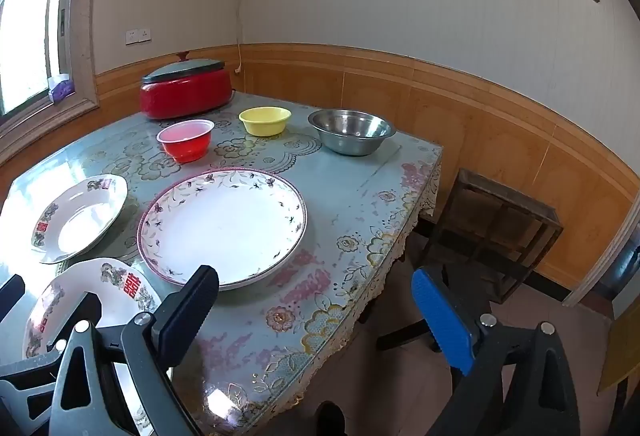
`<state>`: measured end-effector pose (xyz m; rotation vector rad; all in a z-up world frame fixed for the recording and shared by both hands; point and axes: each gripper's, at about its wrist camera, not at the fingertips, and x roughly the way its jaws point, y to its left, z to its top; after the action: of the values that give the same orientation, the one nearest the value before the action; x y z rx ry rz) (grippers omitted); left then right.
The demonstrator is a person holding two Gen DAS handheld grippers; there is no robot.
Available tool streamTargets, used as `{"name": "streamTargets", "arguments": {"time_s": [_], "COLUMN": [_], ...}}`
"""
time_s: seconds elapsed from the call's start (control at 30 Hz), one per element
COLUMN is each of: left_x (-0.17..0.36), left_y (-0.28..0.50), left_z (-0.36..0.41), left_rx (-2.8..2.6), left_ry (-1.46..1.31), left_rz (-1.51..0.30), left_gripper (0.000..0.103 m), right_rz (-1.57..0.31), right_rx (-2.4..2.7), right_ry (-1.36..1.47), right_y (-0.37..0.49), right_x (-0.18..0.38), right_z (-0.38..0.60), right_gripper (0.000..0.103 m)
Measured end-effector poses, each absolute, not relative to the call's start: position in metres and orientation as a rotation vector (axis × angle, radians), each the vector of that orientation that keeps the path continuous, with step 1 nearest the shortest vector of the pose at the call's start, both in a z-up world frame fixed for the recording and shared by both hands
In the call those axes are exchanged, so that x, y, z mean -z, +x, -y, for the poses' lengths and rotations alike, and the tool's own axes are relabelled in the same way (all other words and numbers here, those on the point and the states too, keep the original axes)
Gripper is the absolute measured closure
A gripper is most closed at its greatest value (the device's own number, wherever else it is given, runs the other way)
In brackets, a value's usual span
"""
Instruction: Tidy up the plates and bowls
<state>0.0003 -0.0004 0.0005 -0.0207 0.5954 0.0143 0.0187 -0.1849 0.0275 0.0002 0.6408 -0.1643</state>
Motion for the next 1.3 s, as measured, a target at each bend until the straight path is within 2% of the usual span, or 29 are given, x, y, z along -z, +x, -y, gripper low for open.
{"name": "streamTargets", "arguments": {"time_s": [1.3], "left_x": [0.005], "left_y": [0.005], "left_z": [-0.005], "left_rx": [-0.030], "left_ry": [-0.035], "left_rz": [-0.632], "left_gripper": [0.000], "right_rz": [-0.682], "right_rx": [0.122], "right_ry": [-0.006], "right_y": [0.034], "right_x": [-0.021], "right_z": [0.178], "right_gripper": [0.004]}}
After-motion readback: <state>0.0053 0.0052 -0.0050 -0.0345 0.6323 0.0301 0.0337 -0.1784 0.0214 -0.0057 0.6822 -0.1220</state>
